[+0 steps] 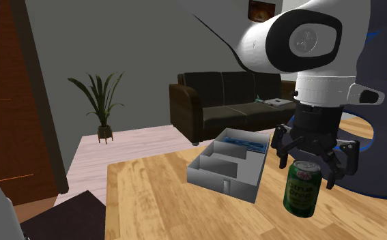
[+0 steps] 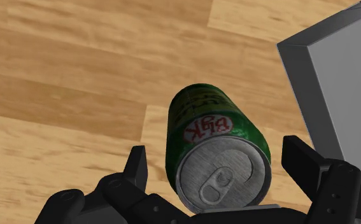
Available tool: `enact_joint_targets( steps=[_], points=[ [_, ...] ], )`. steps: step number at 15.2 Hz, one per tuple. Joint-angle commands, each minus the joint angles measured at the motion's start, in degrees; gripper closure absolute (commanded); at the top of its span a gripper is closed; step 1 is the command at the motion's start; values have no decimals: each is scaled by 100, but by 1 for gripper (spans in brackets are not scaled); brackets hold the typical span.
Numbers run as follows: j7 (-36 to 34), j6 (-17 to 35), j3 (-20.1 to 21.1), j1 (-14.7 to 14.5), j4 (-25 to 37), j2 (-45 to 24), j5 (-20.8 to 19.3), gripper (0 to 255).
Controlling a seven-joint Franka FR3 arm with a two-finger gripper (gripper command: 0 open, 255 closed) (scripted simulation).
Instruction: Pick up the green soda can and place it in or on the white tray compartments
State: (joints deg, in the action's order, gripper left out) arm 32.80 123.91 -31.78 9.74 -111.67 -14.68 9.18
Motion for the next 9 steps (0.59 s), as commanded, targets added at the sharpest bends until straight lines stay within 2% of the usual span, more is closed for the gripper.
enact_joint_targets(
  steps=[1,3,4,9],
  points=[
    [0,2,0,0,0,-1,1,0],
    [0,1,0,0,0,-1,1,0],
    [0,1,0,0,0,-1,1,255],
    [-1,2,0,-1,-3,1,0,255]
  ],
)
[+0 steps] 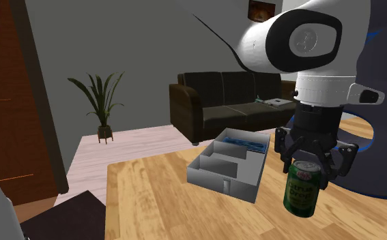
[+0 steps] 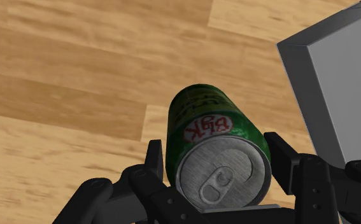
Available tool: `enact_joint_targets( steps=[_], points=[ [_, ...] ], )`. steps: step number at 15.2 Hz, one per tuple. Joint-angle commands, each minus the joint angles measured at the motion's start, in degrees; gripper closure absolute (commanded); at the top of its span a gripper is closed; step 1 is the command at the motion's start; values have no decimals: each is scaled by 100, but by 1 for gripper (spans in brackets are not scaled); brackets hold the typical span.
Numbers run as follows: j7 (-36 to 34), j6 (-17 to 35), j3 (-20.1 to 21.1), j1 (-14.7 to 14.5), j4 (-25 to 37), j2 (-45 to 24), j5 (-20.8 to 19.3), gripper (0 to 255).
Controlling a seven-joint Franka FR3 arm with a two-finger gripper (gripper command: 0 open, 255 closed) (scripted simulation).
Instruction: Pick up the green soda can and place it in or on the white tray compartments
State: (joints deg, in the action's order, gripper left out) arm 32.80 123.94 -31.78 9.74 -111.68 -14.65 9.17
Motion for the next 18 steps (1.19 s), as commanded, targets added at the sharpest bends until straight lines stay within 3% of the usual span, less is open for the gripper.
enact_joint_targets(
  steps=[1,4,18],
  points=[
    [0,-1,0,0,-3,-1,0,255],
    [1,-1,1,1,0,-4,2,255],
    [-213,-959,-90,-77,587,442,-320,255]
  ],
)
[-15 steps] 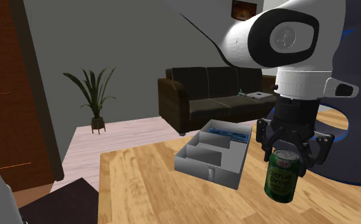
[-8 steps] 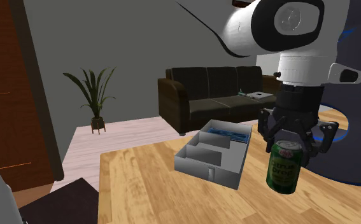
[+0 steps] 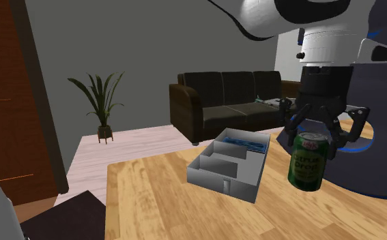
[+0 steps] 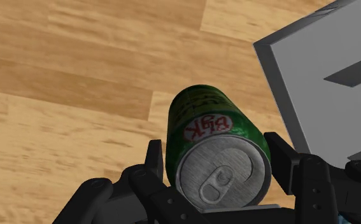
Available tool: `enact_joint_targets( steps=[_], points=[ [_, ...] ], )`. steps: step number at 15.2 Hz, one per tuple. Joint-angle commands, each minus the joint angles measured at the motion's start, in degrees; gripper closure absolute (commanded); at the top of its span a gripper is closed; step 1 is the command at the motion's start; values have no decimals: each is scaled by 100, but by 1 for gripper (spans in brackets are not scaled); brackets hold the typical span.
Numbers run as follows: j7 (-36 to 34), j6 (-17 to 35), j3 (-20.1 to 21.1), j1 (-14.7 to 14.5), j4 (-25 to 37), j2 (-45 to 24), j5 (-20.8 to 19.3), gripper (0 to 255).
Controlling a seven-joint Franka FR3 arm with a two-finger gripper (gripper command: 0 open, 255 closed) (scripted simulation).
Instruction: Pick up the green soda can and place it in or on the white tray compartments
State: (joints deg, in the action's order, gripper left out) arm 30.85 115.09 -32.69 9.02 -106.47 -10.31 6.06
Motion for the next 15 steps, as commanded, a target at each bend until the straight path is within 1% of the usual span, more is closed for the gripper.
enact_joint_targets(
  steps=[1,9,15],
  points=[
    [-28,-144,-2,-8,119,31,-24,255],
    [-92,-704,-23,-20,569,163,-118,255],
    [-946,-794,297,-514,498,381,-276,255]
  ],
)
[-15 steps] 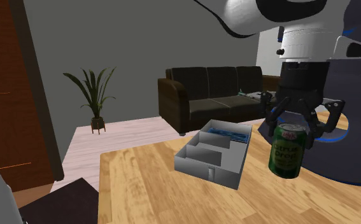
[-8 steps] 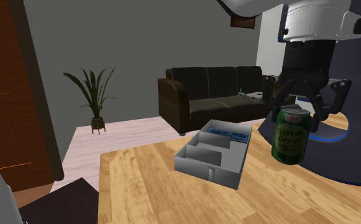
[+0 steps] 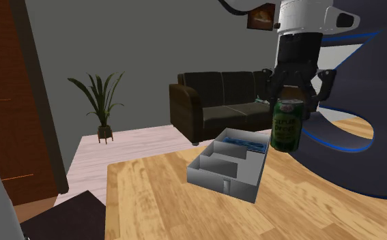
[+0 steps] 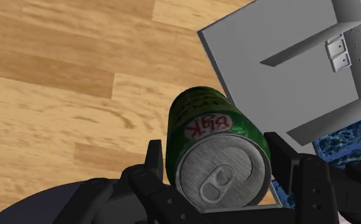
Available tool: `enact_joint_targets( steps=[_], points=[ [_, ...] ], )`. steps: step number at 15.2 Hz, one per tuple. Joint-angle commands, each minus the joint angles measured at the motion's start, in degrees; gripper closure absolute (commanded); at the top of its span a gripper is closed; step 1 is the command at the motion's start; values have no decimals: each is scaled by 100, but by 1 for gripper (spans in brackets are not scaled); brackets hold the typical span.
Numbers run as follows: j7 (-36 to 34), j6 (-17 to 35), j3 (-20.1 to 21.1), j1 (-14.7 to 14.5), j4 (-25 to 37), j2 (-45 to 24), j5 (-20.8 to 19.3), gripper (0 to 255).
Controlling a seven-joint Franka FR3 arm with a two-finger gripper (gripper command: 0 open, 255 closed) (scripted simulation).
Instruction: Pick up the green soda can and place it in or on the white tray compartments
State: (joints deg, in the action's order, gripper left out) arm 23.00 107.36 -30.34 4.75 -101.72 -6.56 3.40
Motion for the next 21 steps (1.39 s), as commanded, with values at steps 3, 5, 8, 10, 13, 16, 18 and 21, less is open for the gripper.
enact_joint_targets(
  steps=[3,5,8,10,13,16,18,21],
  points=[
    [-562,-91,231,-309,80,30,-41,255],
    [-819,-146,341,-451,154,15,-46,255],
    [-1188,-242,503,-654,317,-52,-35,255],
    [-1425,-315,610,-782,463,-125,-17,255],
    [-1721,-421,740,-943,696,-256,16,255],
    [-1715,-194,745,-948,480,-268,24,255],
    [-1709,-45,748,-949,345,-284,33,255],
    [-1697,176,753,-950,153,-316,50,255]
  ],
)
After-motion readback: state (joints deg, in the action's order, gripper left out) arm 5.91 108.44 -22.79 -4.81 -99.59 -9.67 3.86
